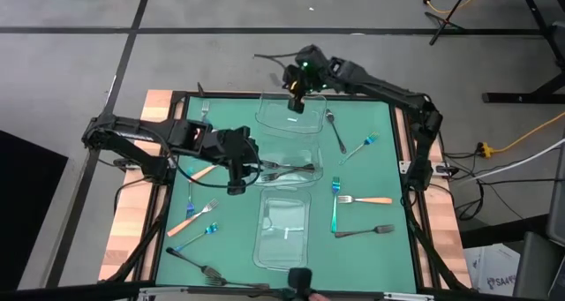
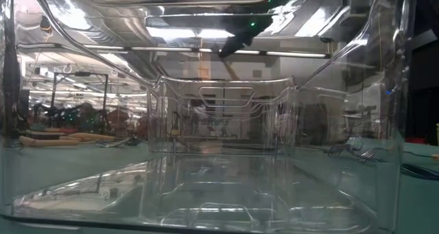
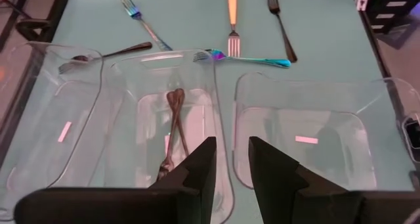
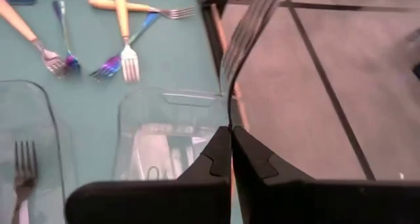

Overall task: Sort silverware by color (type)
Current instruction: Put the yellow fork into the top transparent bin

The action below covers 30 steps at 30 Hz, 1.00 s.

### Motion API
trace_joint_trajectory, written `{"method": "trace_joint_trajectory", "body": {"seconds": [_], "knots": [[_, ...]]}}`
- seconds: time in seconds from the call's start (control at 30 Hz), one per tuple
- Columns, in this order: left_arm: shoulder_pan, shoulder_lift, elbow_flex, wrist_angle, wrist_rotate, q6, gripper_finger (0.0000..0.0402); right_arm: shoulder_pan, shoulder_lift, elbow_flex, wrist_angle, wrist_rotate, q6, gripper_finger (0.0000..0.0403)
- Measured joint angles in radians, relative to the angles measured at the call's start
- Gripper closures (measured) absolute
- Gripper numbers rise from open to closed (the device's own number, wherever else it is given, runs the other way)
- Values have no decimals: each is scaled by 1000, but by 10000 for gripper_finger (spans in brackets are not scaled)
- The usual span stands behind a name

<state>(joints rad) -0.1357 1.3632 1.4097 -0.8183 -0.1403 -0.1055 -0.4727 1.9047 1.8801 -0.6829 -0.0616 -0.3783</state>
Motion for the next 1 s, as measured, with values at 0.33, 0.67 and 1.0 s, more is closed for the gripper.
{"method": "trace_joint_trajectory", "body": {"seconds": [0.33, 0.67, 1.0], "knots": [[-22, 0, 0, 0, 0, 1, 318, 27, 116, 0, 2, -14, -13, 403], [-22, 0, 0, 0, -1, 2, 318, 28, 212, 0, 0, -25, -13, 402], [-22, 0, 0, -1, -1, 2, 318, 28, 255, -1, -38, -40, -12, 402]]}}
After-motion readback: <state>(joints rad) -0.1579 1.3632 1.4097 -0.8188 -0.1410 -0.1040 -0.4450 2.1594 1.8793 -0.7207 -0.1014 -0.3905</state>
